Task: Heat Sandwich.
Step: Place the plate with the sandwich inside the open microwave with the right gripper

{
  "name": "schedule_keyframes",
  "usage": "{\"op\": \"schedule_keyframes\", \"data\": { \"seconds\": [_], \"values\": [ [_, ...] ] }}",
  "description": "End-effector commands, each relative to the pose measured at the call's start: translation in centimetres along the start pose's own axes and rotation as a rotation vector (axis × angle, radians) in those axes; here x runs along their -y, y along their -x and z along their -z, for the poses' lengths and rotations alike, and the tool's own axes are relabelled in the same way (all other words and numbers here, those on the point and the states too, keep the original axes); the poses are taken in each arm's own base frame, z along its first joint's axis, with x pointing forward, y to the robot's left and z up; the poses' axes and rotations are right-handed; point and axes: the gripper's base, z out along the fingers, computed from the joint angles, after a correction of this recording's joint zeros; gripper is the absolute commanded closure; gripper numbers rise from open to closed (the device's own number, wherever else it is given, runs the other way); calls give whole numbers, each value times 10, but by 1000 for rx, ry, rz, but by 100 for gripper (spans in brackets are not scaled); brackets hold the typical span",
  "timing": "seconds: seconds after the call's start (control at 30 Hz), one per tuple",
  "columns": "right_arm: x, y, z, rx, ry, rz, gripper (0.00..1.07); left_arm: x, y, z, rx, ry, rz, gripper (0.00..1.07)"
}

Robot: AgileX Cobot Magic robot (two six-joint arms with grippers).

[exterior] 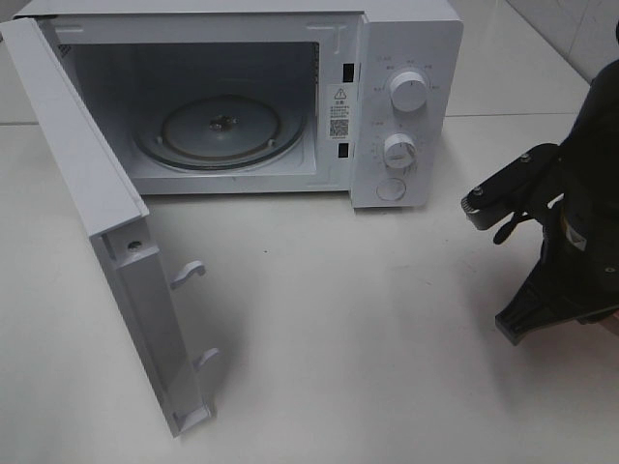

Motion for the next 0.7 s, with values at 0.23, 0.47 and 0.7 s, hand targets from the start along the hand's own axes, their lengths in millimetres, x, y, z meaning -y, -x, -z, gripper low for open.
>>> {"op": "schedule_keyframes", "data": {
  "seconds": [0.23,0.47,0.7],
  "values": [
    [-8,-7,14,22,-39,88,107,0,-1,2,23,-4,-2,3],
    [-19,-11,26,62,-41,158,107,0,-1,2,23,-4,-2,3],
    [-24,-18,39,84,-57,205,107,0,-1,2,23,-4,-2,3]
  ]
}}
